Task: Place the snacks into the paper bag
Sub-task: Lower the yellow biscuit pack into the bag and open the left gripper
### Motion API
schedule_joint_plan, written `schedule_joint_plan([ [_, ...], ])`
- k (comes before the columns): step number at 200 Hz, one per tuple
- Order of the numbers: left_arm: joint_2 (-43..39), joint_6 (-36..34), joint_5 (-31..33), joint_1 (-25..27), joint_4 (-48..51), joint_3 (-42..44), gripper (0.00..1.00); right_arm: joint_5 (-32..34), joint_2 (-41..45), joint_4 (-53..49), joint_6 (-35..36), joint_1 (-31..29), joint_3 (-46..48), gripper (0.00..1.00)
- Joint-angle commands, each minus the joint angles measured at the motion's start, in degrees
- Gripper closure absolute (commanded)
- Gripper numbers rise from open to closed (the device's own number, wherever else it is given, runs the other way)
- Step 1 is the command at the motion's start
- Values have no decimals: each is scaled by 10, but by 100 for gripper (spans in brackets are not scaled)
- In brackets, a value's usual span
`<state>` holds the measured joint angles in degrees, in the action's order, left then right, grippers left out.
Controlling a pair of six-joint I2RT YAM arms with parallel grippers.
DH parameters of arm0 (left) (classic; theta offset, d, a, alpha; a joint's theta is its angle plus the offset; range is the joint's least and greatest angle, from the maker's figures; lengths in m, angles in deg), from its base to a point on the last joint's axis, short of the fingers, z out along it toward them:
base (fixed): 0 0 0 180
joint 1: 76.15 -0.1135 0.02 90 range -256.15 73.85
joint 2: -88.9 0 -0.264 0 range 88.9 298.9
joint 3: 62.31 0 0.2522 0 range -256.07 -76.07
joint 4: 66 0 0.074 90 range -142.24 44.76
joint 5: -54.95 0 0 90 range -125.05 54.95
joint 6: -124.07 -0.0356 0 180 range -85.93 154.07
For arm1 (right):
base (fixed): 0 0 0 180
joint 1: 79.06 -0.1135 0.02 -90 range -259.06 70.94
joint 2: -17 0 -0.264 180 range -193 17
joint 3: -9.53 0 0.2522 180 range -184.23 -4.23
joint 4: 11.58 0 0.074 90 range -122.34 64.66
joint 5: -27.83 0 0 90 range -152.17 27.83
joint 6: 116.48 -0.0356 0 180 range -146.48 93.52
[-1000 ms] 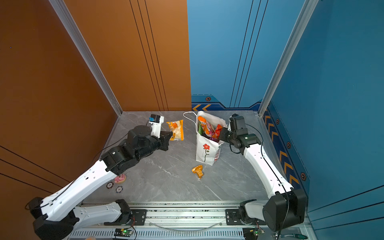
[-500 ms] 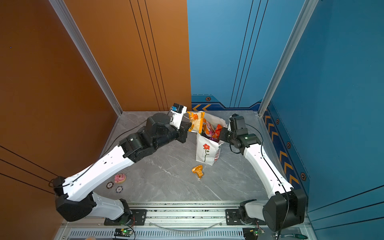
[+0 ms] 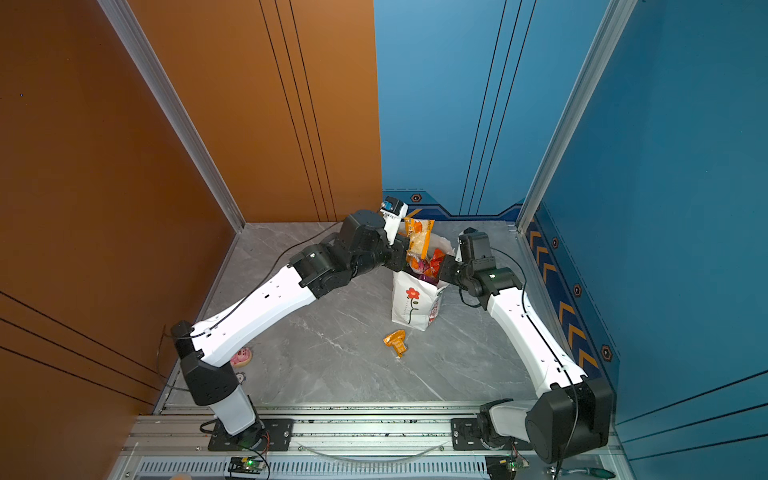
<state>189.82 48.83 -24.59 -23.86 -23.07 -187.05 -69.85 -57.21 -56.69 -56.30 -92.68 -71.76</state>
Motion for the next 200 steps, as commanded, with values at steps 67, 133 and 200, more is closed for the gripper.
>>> schedule_joint_plan([
  [67,119,21,-18,-17,113,-146,100,-17,14,-25,5,-9,11,95],
  [133,179,19,-23,-21,179,-223,100,-17,6,-20,4,-9,12,95],
  [200,206,18,-31,-23,197,-251,100,-17,3,-20,4,-9,13,95],
])
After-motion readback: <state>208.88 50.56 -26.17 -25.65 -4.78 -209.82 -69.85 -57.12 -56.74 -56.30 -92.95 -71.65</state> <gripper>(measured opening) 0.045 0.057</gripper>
